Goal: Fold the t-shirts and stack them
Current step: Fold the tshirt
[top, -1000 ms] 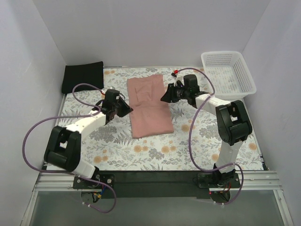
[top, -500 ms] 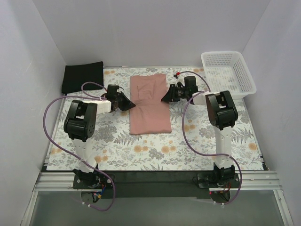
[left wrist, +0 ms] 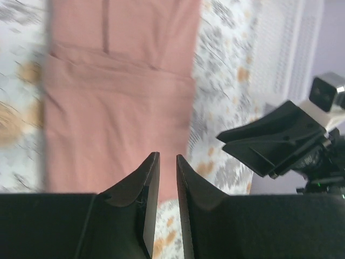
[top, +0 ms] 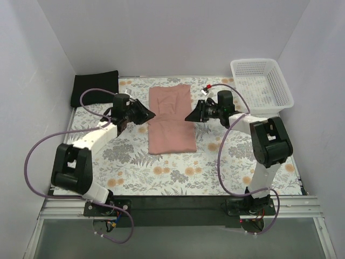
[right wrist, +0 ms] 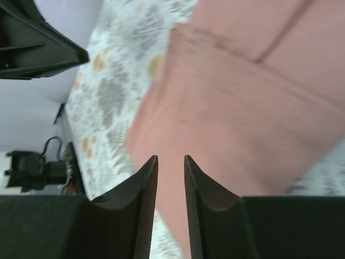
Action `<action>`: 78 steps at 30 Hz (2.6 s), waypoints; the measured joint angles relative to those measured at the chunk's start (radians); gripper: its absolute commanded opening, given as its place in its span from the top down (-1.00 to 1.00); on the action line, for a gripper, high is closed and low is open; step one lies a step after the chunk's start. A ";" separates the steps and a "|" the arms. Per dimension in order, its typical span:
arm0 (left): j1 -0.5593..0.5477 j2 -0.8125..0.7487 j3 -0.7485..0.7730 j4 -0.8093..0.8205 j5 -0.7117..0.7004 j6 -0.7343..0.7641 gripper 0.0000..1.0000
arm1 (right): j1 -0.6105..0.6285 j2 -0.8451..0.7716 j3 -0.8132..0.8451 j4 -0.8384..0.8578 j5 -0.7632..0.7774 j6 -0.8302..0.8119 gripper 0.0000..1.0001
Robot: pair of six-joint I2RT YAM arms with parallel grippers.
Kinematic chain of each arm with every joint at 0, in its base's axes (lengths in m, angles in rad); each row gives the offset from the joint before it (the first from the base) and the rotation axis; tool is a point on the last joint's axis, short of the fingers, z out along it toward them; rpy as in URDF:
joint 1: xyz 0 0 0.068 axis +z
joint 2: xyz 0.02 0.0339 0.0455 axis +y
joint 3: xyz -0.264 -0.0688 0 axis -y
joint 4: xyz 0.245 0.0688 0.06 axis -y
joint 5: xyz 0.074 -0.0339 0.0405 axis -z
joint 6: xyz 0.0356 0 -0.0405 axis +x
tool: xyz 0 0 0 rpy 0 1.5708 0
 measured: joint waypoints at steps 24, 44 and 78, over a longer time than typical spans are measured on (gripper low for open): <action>-0.171 -0.064 -0.386 -0.014 0.019 -0.080 1.00 | 0.107 0.115 -0.291 0.206 -0.235 0.102 0.47; -0.164 -0.331 -0.268 -0.355 -0.271 0.026 -0.43 | 0.047 -0.281 -0.473 0.013 -0.055 -0.002 0.36; -0.412 0.044 -0.051 -0.498 -0.563 0.071 0.59 | 0.299 -0.390 -0.172 -0.708 0.813 -0.166 -0.37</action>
